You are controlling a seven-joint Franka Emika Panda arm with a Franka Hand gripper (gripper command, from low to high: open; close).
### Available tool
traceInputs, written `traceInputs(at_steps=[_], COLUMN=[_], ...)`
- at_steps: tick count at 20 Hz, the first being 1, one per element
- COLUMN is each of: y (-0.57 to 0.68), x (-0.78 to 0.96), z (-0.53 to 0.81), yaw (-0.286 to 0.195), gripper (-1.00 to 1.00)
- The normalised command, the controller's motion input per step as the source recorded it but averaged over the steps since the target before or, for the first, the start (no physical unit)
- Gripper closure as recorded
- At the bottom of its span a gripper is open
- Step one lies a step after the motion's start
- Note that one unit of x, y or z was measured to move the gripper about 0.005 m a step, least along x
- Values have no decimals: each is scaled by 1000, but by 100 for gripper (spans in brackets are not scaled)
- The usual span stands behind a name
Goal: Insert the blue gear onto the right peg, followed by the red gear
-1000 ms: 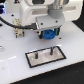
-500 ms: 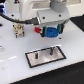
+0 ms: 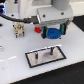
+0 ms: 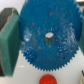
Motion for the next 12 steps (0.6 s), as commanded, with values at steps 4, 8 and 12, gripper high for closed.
traceInputs(at_steps=[4,8,12], y=[-174,-77,-47], x=[652,550,461], z=[63,10,-8], yaw=[0,0,0], gripper=[100,100,100])
